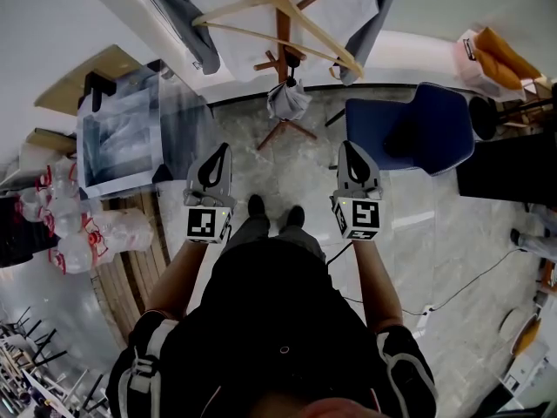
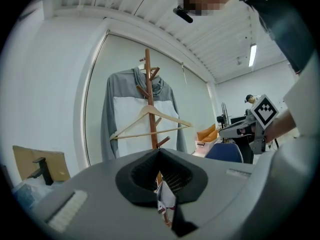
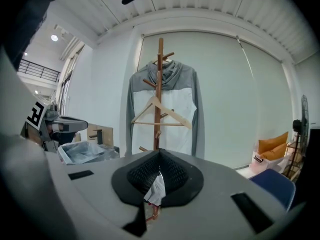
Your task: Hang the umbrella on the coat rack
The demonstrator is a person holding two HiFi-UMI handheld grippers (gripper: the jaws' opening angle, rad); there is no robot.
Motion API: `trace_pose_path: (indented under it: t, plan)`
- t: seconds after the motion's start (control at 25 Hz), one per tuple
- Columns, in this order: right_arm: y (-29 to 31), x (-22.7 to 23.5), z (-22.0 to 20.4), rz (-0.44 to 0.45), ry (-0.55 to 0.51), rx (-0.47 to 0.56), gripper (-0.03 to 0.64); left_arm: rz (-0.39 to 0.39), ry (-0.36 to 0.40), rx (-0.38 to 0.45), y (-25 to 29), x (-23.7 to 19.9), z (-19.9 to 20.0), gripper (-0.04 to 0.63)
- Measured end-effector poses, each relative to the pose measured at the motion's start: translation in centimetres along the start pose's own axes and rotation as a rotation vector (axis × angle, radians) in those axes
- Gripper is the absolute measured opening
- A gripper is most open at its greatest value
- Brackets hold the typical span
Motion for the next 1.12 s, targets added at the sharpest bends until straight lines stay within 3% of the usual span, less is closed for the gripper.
trace_pose_path:
  t: [0.6,1.12]
  plan:
    - [-3.0,-1.0,2.4,-0.036,-0.016,0.032,0.002,0.085,-0.023,0.014,-2.1,-1.7,1.0,0.0]
    - [-3.8,-1.6,2.9,-0.068,-0.019,0.025,0.0,0.109,-0.029,0.016,-3.2,-2.2,1.0,0.0]
Point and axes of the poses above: the fingertips, and each gripper's own axes: y forward along the fingers, x to its right, z out of its top, the point moved 9 cm from there along -y, backward along the fingers, and after that the axes turned 13 degrees about y, right-handed, at the moved point
